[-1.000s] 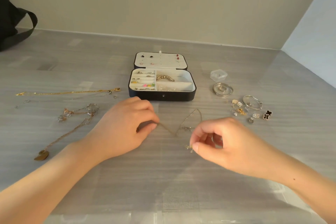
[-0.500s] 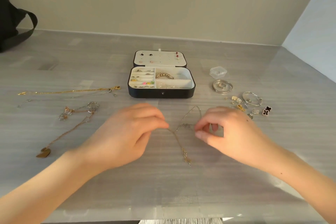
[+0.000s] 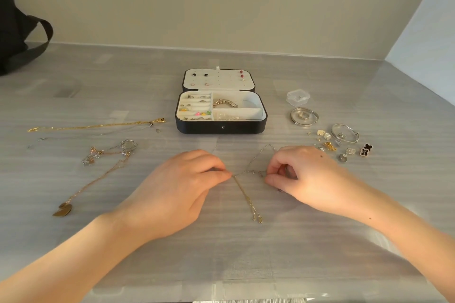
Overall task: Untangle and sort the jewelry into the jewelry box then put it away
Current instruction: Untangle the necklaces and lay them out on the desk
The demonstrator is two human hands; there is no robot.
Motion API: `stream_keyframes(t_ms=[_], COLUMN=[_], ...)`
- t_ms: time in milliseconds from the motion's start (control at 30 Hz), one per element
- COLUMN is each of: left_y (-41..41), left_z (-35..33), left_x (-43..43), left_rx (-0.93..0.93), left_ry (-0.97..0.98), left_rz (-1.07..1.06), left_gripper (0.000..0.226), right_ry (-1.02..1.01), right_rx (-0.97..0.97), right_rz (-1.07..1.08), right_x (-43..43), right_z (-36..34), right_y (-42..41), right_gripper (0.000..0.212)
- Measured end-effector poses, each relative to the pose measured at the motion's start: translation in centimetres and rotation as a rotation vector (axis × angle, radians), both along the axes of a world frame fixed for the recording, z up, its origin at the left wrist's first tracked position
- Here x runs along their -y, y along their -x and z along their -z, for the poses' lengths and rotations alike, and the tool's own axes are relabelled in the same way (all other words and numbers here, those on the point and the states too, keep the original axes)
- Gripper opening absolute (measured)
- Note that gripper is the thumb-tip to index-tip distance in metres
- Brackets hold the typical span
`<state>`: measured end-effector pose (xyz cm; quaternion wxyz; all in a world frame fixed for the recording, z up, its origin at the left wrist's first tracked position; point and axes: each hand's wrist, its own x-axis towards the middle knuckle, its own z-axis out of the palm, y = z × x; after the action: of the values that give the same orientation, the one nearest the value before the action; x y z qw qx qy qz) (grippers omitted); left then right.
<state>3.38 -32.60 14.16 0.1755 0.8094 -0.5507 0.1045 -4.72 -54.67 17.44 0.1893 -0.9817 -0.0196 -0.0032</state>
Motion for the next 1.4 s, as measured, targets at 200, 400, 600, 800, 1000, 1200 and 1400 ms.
stream_keyframes(t_ms=[200, 400, 600, 800, 1000, 1200, 1400], left_y=[-0.1, -0.1, 0.0, -0.1, -0.2, -0.1, -0.1], left_z=[0.1, 0.2, 0.1, 0.3, 0.2, 0.2, 0.2], left_x=[-0.1, -0.1, 0.0, -0.1, -0.1, -0.1, 0.0], left_rx=[0.008, 0.044, 0.048, 0.045, 0.052, 0.046, 0.039], left_ry=[-0.013, -0.013, 0.004, 0.005, 0.006, 0.010, 0.012], left_rz=[-0.017, -0.025, -0.015, -0.020, -0.020, -0.013, -0.009], left_gripper=[0.038, 0.036, 0.037, 0.038, 0.038, 0.038, 0.038], right_ry=[-0.044, -0.186, 0.037, 0.324, 0.081, 0.043, 0.058], right_rx=[-0.076, -0.044, 0.074, 0.132, 0.121, 0.006, -0.076], right_rz=[-0.025, -0.041, 0.056, 0.158, -0.164, -0.203, -0.210], right_x=[0.7, 1.0, 0.8, 0.4, -1.8, -2.2, -2.3], right_z=[-0.7, -1.6, -1.1, -0.8, -0.9, -0.7, -0.8], right_y=[0.5, 0.9, -0.3, -2.0, -2.4, -3.5, -3.7], right_gripper=[0.023, 0.019, 0.015, 0.008, 0.010, 0.005, 0.007])
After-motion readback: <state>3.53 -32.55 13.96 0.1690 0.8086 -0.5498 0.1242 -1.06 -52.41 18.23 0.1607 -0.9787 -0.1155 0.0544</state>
